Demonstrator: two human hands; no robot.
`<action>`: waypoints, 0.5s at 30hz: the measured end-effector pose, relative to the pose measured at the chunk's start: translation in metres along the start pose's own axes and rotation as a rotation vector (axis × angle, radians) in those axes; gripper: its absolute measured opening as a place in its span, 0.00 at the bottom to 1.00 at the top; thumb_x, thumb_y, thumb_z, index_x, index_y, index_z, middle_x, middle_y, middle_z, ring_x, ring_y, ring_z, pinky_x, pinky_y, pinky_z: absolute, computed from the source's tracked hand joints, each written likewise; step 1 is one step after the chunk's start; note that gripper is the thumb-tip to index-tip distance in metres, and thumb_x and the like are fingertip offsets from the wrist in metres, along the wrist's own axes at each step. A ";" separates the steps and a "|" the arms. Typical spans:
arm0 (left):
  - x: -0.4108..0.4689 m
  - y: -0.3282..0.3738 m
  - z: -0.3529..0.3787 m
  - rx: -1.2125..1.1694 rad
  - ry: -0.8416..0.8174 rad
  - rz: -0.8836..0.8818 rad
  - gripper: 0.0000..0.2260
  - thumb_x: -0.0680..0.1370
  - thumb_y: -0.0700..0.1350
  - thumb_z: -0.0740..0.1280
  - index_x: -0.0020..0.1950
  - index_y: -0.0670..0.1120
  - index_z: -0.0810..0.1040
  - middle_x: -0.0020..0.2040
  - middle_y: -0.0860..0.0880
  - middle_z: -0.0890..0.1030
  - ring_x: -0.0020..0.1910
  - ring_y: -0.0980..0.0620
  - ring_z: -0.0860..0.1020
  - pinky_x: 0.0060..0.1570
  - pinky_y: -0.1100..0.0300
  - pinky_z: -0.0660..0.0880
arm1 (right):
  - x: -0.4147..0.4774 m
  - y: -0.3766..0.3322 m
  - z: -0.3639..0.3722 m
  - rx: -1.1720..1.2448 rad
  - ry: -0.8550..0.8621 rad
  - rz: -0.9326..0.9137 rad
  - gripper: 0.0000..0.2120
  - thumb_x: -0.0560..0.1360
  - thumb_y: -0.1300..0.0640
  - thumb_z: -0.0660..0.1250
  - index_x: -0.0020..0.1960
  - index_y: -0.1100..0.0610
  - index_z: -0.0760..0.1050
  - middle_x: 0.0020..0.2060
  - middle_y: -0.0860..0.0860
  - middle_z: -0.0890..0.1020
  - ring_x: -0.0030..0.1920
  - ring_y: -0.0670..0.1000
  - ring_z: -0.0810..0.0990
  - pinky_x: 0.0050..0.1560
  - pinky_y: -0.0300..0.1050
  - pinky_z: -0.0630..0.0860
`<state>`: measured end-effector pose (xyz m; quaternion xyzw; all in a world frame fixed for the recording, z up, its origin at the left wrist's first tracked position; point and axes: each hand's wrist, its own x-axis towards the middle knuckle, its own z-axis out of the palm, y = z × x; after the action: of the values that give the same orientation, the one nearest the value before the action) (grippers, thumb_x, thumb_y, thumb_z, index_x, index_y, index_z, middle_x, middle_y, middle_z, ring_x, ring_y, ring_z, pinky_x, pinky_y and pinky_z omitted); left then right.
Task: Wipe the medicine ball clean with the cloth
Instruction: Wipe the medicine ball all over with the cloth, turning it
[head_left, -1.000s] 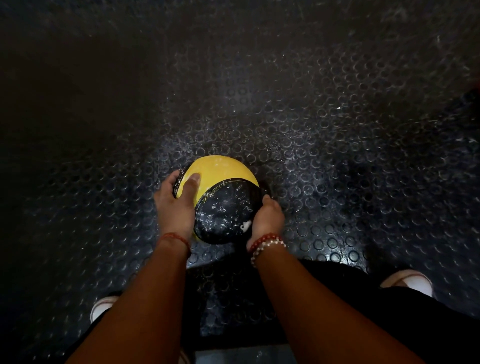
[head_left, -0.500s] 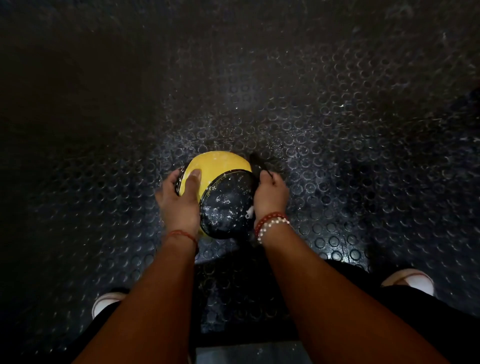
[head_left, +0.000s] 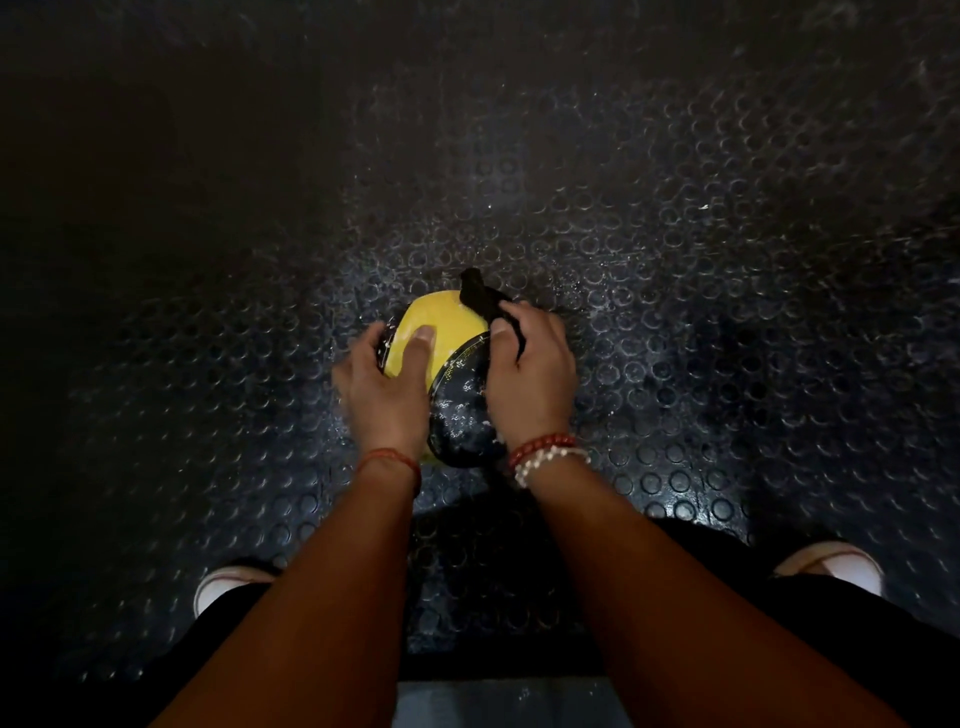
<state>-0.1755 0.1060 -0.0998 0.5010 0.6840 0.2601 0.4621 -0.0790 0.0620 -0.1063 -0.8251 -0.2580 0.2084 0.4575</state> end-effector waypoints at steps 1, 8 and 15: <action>-0.001 0.000 0.001 0.003 -0.006 0.008 0.26 0.76 0.60 0.69 0.72 0.53 0.71 0.69 0.50 0.65 0.67 0.50 0.70 0.59 0.59 0.67 | 0.009 0.002 -0.003 0.005 -0.028 0.062 0.11 0.79 0.51 0.59 0.57 0.52 0.77 0.55 0.49 0.77 0.53 0.50 0.77 0.52 0.47 0.75; -0.009 -0.005 0.009 0.020 -0.006 0.087 0.25 0.78 0.62 0.66 0.72 0.55 0.71 0.67 0.54 0.64 0.66 0.54 0.70 0.55 0.65 0.66 | 0.032 0.024 -0.016 0.182 -0.067 0.612 0.11 0.79 0.50 0.59 0.50 0.54 0.77 0.47 0.53 0.80 0.48 0.54 0.78 0.53 0.51 0.76; -0.005 -0.007 0.013 0.162 0.029 0.145 0.22 0.80 0.61 0.60 0.71 0.55 0.72 0.68 0.52 0.66 0.67 0.50 0.68 0.63 0.56 0.66 | -0.004 -0.010 -0.007 -0.062 0.011 -0.102 0.13 0.77 0.52 0.61 0.57 0.54 0.79 0.58 0.49 0.78 0.56 0.49 0.76 0.54 0.41 0.72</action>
<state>-0.1662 0.0977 -0.1092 0.5811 0.6713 0.2441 0.3900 -0.0799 0.0595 -0.0934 -0.8257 -0.3036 0.1721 0.4431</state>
